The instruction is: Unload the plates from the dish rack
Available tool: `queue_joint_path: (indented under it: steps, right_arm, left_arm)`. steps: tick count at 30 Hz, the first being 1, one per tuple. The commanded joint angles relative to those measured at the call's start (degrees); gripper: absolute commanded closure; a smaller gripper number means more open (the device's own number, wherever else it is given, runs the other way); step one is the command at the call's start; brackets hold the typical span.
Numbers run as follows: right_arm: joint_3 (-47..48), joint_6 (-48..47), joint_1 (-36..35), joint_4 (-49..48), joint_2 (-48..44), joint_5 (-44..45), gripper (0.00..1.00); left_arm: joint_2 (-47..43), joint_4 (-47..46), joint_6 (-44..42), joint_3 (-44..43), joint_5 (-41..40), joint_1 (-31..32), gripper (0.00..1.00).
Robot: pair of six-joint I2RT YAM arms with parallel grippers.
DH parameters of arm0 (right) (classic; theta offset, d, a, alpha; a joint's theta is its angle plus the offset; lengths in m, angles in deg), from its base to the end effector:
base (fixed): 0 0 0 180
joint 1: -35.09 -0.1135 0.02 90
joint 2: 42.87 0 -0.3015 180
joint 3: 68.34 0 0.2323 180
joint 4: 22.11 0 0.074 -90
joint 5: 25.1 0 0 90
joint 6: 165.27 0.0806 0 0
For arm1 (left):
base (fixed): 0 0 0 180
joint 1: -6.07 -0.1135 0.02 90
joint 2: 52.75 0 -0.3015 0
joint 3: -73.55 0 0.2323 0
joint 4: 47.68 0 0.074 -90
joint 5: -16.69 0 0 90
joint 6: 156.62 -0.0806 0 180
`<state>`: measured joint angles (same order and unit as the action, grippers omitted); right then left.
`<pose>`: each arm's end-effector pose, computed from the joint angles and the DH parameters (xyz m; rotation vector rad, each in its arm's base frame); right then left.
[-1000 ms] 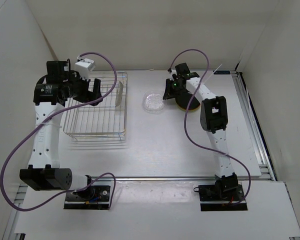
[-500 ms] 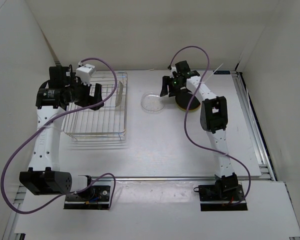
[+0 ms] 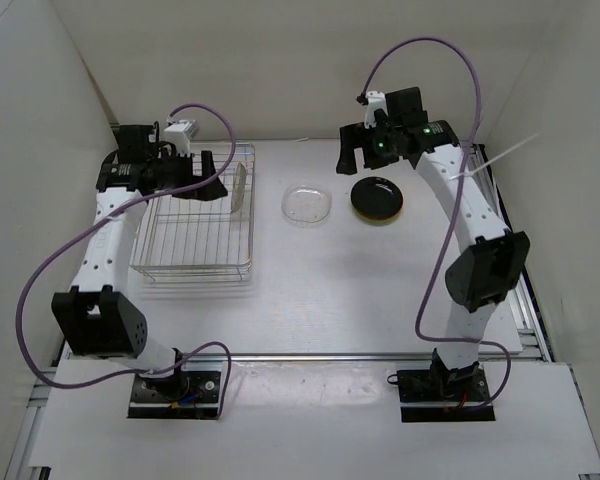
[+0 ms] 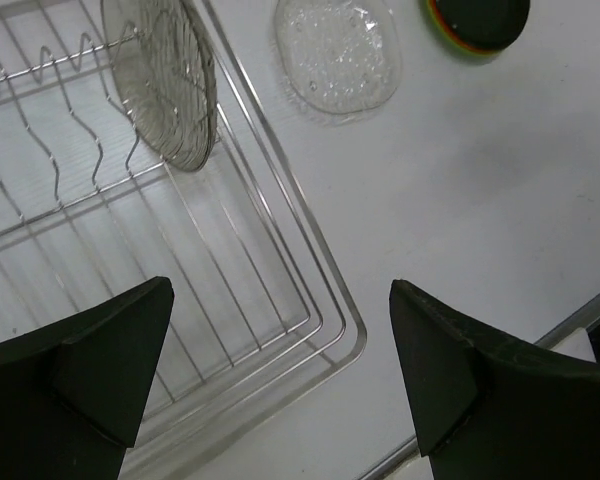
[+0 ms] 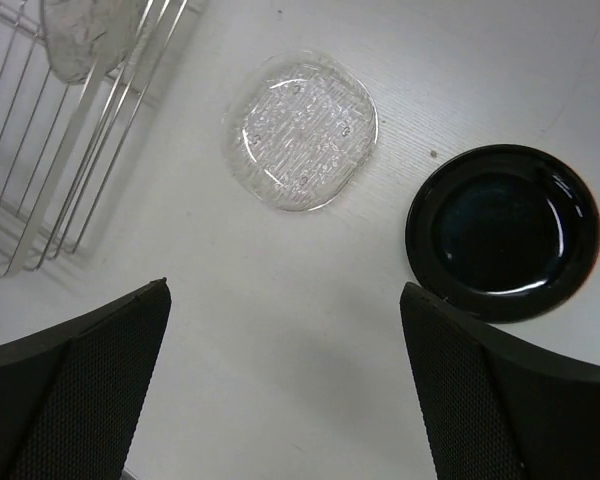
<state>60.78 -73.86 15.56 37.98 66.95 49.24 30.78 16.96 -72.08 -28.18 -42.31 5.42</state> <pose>0.4227 0.1730 0.3749 -0.5045 2.2453 0.5017 0.3058 -0.0380 0.3819 0.3505 2.2829 -0.5868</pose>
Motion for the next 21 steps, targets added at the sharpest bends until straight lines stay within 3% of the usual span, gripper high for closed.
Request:
queue_joint_path:
  steps: [1,6,12,19,21]
  right_arm:
    - [-2.8,-5.3,-1.5,5.3,-4.1,1.8,0.01]
    - [-4.1,-8.1,-4.4,11.3,-9.8,4.6,0.0]
    - [-9.3,-9.4,-5.0,10.0,-13.9,8.9,0.0]
    - [-9.3,-9.4,-5.0,9.5,-13.9,10.2,0.0]
    - [-9.3,-9.4,-5.0,9.5,-13.9,10.2,0.0]
  left_arm:
    - [3.7,-6.7,3.0,-4.5,8.2,-0.2,0.0]
    - [13.9,-10.0,3.5,-9.2,9.9,-0.2,0.01]
    - [24.2,-14.5,5.3,-14.3,10.4,0.3,0.04]
    - [30.8,-15.7,6.9,-16.9,10.4,1.3,0.12]
    - [30.8,-16.3,6.9,-16.9,10.4,1.9,0.18]
